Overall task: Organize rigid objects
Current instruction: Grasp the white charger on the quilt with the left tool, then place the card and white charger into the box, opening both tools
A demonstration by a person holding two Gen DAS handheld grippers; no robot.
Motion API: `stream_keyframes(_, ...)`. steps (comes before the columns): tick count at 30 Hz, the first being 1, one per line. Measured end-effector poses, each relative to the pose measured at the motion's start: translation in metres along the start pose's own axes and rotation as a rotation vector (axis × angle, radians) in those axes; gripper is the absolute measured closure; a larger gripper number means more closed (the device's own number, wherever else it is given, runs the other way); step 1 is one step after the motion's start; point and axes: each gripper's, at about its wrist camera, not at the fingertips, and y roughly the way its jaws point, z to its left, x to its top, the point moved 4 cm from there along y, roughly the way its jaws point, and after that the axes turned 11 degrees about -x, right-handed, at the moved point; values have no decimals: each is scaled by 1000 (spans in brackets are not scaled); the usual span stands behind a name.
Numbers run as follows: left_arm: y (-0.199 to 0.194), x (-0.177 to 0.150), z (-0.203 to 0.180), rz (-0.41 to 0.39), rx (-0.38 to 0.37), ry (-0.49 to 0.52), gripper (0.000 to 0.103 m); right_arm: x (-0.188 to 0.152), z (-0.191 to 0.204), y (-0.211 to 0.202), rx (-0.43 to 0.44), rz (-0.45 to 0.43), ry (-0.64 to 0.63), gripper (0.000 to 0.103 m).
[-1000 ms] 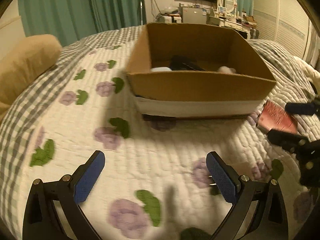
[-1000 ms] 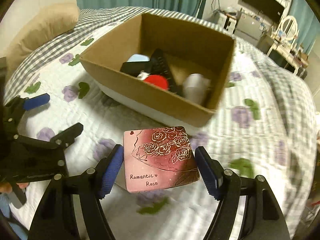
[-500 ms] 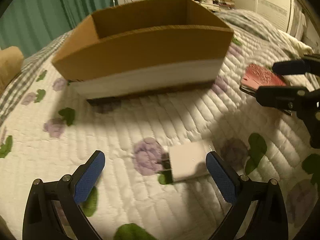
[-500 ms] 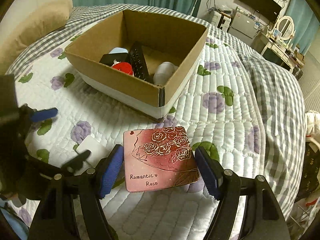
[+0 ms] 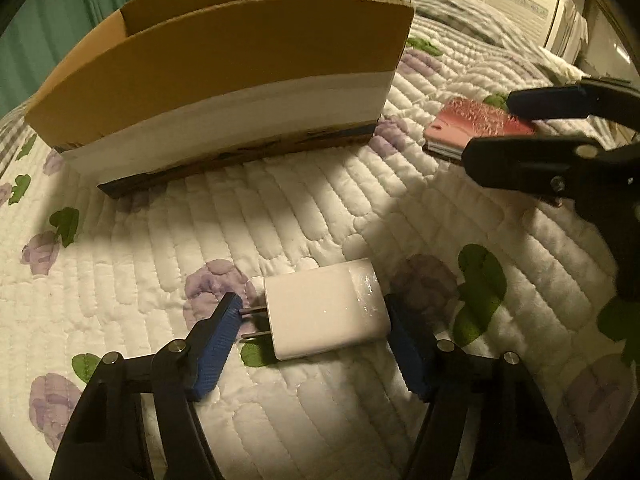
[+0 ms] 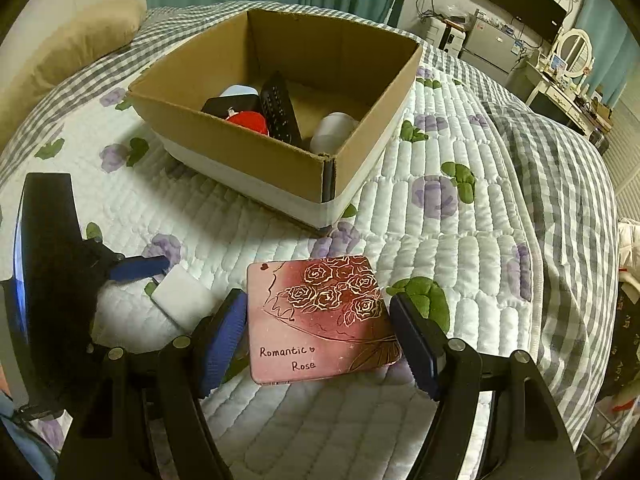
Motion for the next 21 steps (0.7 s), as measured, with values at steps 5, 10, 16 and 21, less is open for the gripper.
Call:
stream_keyframes(5,-23,3,4,-58,-12,-12,31,1,-1,-6,-15,-25,4,30)
stream_keyframes(10,-67,18,13,-156,-5,-45,31,8,-9,-26,-12,-78,41,30)
stream_keyframes(16,-130,63,33,-292,50,-59,31,42,-20,-64,-24,-173,59,30)
stream_keyframes(21,-154,113,52,-367,139,-14,31,90,-28,-91,-37,-256,81,30)
